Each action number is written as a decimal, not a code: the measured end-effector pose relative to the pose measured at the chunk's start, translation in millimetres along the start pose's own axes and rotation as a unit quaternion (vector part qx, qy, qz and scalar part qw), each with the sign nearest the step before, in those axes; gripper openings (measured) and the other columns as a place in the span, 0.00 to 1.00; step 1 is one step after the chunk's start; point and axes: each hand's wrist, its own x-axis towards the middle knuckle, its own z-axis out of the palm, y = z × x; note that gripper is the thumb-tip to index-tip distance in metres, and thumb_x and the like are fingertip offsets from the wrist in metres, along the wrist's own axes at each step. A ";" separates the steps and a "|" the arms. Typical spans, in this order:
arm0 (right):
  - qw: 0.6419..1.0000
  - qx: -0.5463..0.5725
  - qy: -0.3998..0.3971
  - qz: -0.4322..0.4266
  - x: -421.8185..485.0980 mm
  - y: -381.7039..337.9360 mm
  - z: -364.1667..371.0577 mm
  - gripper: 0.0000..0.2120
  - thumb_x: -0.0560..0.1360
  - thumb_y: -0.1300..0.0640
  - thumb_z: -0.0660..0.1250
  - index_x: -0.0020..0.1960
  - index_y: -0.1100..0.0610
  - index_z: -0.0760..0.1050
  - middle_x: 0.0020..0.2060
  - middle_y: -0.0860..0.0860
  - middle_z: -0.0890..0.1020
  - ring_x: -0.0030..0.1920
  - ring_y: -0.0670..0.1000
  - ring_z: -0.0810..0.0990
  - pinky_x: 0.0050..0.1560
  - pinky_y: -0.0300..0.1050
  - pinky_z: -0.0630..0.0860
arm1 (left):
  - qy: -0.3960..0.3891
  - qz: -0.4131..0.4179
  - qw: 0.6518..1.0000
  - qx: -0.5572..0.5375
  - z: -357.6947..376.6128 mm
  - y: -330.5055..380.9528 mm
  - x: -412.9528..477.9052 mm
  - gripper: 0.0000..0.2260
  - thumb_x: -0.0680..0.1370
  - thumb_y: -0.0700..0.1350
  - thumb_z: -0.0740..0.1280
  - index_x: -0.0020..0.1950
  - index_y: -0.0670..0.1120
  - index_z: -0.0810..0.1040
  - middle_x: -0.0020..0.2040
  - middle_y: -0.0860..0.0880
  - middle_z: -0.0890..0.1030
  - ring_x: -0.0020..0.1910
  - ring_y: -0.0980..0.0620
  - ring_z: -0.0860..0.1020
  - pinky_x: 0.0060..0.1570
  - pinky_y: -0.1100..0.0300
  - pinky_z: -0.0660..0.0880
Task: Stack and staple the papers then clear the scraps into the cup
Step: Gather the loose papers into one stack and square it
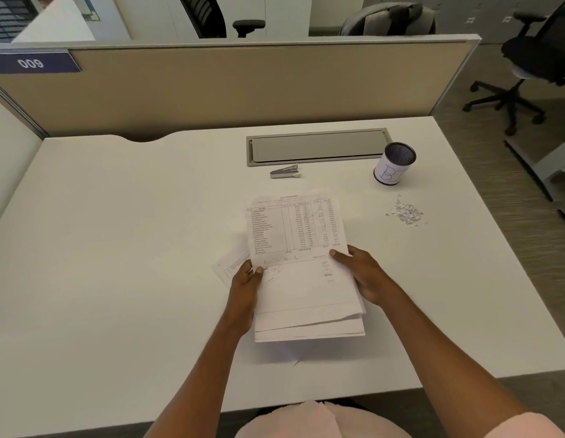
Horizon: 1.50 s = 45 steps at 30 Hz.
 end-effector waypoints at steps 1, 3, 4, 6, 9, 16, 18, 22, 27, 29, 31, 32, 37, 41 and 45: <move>1.000 0.001 -0.012 0.001 -0.9 1.5 -1.2 0.19 0.79 0.57 0.71 0.69 0.58 0.77 0.62 0.54 0.85 0.61 0.57 0.85 0.64 0.57 0.80 | -0.009 0.001 1.000 0.002 1.6 0.5 -0.7 0.16 0.87 0.41 0.61 0.75 0.51 0.77 0.71 0.52 0.83 0.70 0.47 0.81 0.69 0.47 0.78; 1.000 -0.015 -0.017 -0.001 -0.9 5.2 -4.7 0.18 0.79 0.59 0.72 0.68 0.59 0.78 0.63 0.55 0.85 0.62 0.57 0.84 0.66 0.58 0.78 | -0.019 0.003 1.000 0.021 2.9 3.7 -2.1 0.15 0.88 0.43 0.62 0.74 0.51 0.78 0.69 0.53 0.84 0.67 0.50 0.82 0.65 0.49 0.80; 1.000 -0.023 -0.010 -0.001 -0.6 6.6 -6.3 0.18 0.79 0.60 0.72 0.68 0.59 0.78 0.62 0.55 0.85 0.62 0.57 0.85 0.66 0.58 0.79 | -0.019 0.001 0.999 0.039 3.3 6.7 -2.1 0.14 0.88 0.45 0.62 0.72 0.51 0.79 0.68 0.53 0.85 0.65 0.51 0.84 0.62 0.51 0.81; 0.999 -0.031 0.008 0.001 -0.9 8.7 -12.0 0.17 0.79 0.60 0.72 0.67 0.59 0.79 0.62 0.56 0.85 0.60 0.57 0.85 0.65 0.58 0.79 | -0.004 -0.002 0.996 0.090 3.0 13.9 0.4 0.10 0.87 0.49 0.63 0.64 0.51 0.82 0.62 0.51 0.87 0.58 0.50 0.86 0.52 0.55 0.82; 0.999 -0.029 0.023 0.001 -5.5 8.2 -25.0 0.16 0.79 0.60 0.71 0.67 0.59 0.79 0.61 0.56 0.86 0.60 0.59 0.85 0.65 0.60 0.79 | 0.104 0.064 0.967 0.222 -7.9 19.6 10.7 0.07 0.85 0.47 0.67 0.60 0.49 0.82 0.57 0.50 0.87 0.49 0.48 0.84 0.48 0.55 0.79; 1.000 -0.017 0.007 0.021 -22.9 14.7 -62.5 0.16 0.81 0.60 0.68 0.68 0.56 0.78 0.62 0.56 0.85 0.61 0.60 0.84 0.64 0.62 0.78 | 0.174 0.003 0.864 0.473 -56.8 19.6 43.1 0.37 0.77 0.52 0.78 0.80 0.41 0.67 0.77 0.40 0.68 0.77 0.38 0.65 0.72 0.41 0.69; 0.999 -0.014 0.011 0.028 -25.9 17.4 -70.1 0.16 0.81 0.59 0.68 0.68 0.56 0.78 0.62 0.57 0.85 0.62 0.61 0.84 0.66 0.65 0.77 | 0.163 0.001 0.844 0.512 -58.9 20.2 45.8 0.39 0.75 0.54 0.79 0.80 0.40 0.67 0.77 0.39 0.67 0.76 0.37 0.65 0.71 0.40 0.68; 0.999 -0.005 0.015 0.037 -28.2 23.3 -76.5 0.17 0.81 0.60 0.67 0.69 0.56 0.77 0.63 0.57 0.84 0.63 0.62 0.84 0.68 0.66 0.76 | 0.166 0.004 0.843 0.512 -57.9 21.1 51.8 0.33 0.75 0.50 0.80 0.75 0.41 0.72 0.71 0.40 0.74 0.72 0.37 0.70 0.68 0.41 0.69; 0.999 0.003 0.003 0.043 -25.6 26.6 -70.4 0.18 0.81 0.59 0.68 0.70 0.56 0.76 0.64 0.57 0.84 0.63 0.62 0.83 0.67 0.67 0.75 | 0.158 -0.016 0.852 0.499 -58.3 27.3 59.1 0.21 0.74 0.47 0.80 0.62 0.44 0.76 0.61 0.42 0.78 0.65 0.39 0.74 0.64 0.44 0.68; 0.999 0.003 -0.004 0.044 -24.5 24.4 -64.1 0.17 0.81 0.60 0.68 0.70 0.56 0.76 0.64 0.56 0.84 0.63 0.61 0.84 0.66 0.65 0.77 | 0.143 -0.008 0.868 0.475 -59.8 29.9 62.8 0.19 0.74 0.44 0.79 0.61 0.44 0.76 0.59 0.42 0.79 0.60 0.39 0.77 0.58 0.46 0.72; 0.999 -0.005 -0.010 0.041 -22.3 21.5 -56.6 0.17 0.81 0.60 0.68 0.69 0.56 0.77 0.63 0.55 0.85 0.62 0.59 0.85 0.63 0.61 0.80 | 0.122 0.018 0.893 0.433 -62.2 32.6 66.9 0.16 0.75 0.39 0.78 0.59 0.45 0.78 0.55 0.44 0.82 0.53 0.40 0.80 0.50 0.52 0.73; 0.999 -0.013 -0.015 0.040 -20.9 20.3 -52.4 0.17 0.81 0.60 0.68 0.69 0.56 0.77 0.63 0.54 0.85 0.62 0.58 0.85 0.62 0.59 0.81 | 0.109 0.032 0.904 0.413 -63.9 34.5 68.8 0.14 0.75 0.37 0.76 0.58 0.45 0.79 0.54 0.44 0.83 0.51 0.41 0.80 0.48 0.54 0.73; 0.997 -0.050 -0.040 0.041 -13.5 16.6 -32.7 0.17 0.80 0.60 0.70 0.68 0.55 0.78 0.61 0.52 0.86 0.60 0.56 0.85 0.61 0.55 0.82 | 0.097 0.011 0.959 0.267 -64.1 46.0 86.3 0.14 0.75 0.38 0.77 0.58 0.50 0.83 0.48 0.45 0.85 0.43 0.46 0.80 0.42 0.57 0.74; 0.997 -0.062 -0.042 0.035 -3.6 13.3 -17.9 0.17 0.79 0.60 0.71 0.67 0.55 0.79 0.60 0.53 0.86 0.59 0.56 0.86 0.58 0.54 0.83 | 0.152 -0.065 0.981 0.103 -58.1 44.5 107.3 0.06 0.75 0.34 0.77 0.49 0.42 0.83 0.44 0.42 0.84 0.44 0.42 0.81 0.49 0.43 0.81; 0.997 -0.064 -0.029 0.029 8.8 10.9 -5.5 0.17 0.79 0.59 0.72 0.67 0.54 0.79 0.60 0.52 0.86 0.58 0.56 0.87 0.59 0.56 0.83 | 0.149 -0.082 0.984 0.050 -47.0 47.4 114.4 0.01 0.79 0.34 0.73 0.50 0.38 0.83 0.46 0.40 0.83 0.46 0.41 0.81 0.58 0.41 0.82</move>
